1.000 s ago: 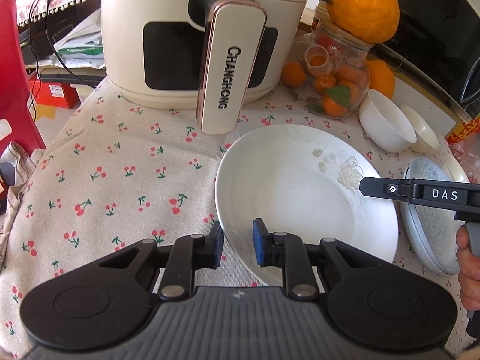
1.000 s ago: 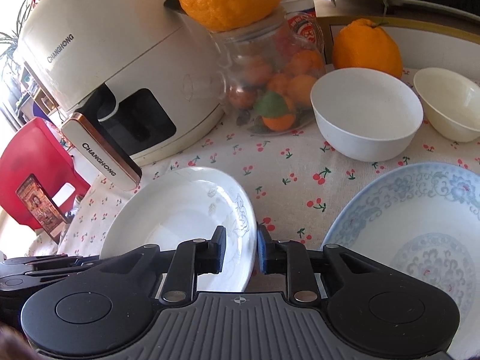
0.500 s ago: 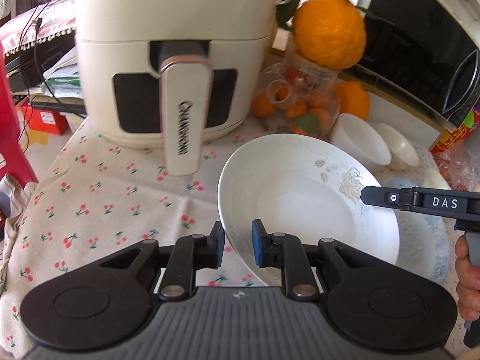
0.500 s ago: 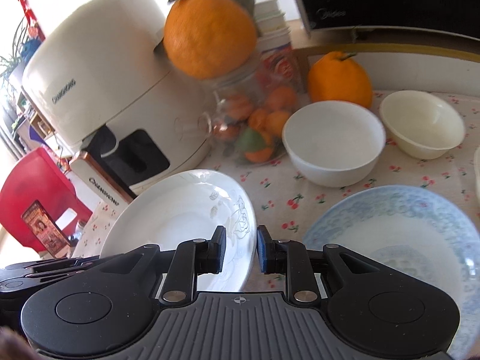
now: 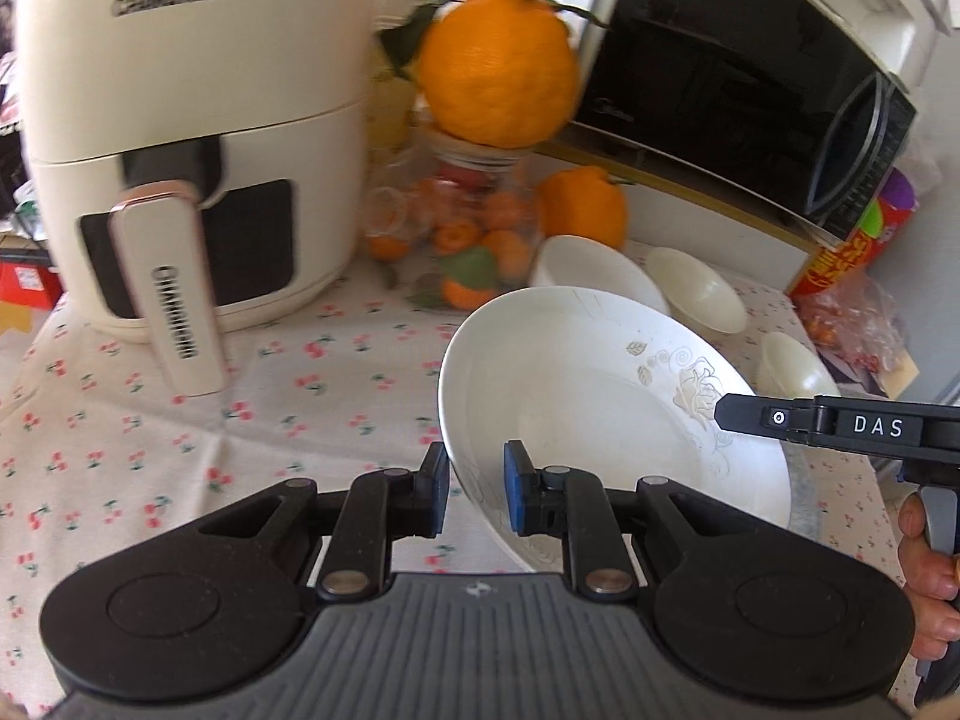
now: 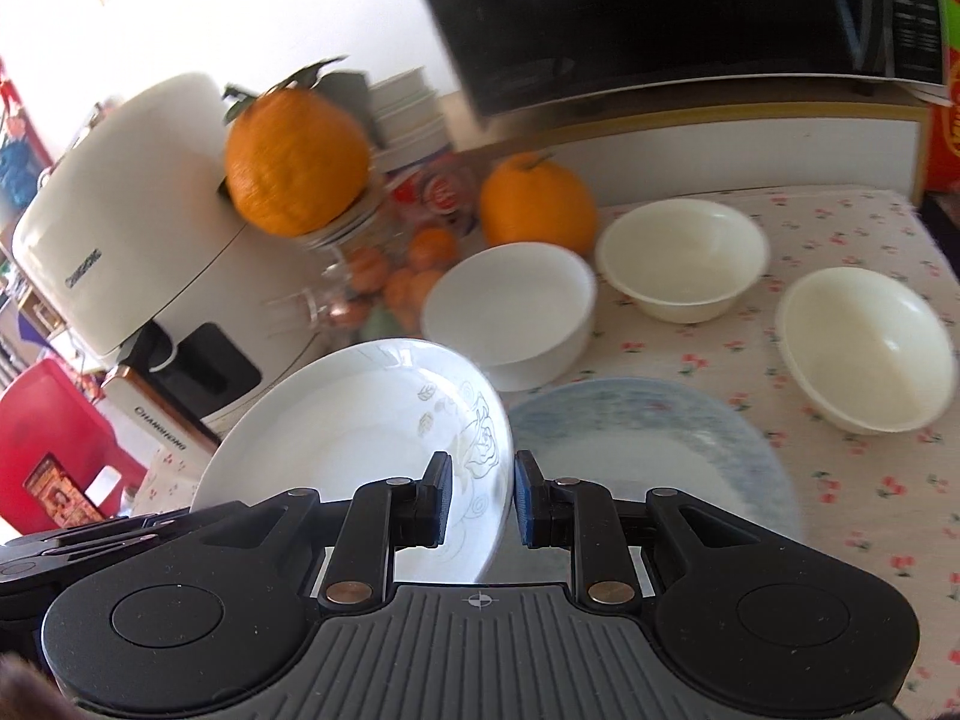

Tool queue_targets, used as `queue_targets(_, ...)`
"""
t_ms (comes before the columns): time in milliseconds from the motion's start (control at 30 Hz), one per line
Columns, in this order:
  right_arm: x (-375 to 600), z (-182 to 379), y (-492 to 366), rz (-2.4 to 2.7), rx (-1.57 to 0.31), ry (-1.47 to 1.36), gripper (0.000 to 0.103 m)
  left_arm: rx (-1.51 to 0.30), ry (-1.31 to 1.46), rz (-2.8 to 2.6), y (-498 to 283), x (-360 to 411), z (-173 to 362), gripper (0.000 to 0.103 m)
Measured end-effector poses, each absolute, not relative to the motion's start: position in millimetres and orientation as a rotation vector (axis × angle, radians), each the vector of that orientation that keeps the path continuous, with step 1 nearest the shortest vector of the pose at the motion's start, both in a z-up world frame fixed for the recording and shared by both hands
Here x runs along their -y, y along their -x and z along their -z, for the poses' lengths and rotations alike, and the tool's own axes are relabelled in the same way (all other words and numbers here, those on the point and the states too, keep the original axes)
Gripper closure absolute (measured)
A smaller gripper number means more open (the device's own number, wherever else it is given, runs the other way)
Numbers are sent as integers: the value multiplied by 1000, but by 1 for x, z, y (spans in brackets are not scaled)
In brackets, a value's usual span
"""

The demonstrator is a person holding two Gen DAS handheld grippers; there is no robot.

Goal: Organize plates and bowls
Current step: 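Lift the white floral plate and carry it over the blue plate stack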

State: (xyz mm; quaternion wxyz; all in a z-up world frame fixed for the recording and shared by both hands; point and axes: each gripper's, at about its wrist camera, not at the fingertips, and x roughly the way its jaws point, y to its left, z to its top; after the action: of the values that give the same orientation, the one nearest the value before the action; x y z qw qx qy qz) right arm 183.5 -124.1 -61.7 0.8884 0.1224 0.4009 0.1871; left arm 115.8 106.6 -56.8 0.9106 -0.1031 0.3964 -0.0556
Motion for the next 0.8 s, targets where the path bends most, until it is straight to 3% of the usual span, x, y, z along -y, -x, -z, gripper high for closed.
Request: queue_targets(800,196,78,-162,-248,-882,-245,81,-833,62,222,-120,-29,76,86)
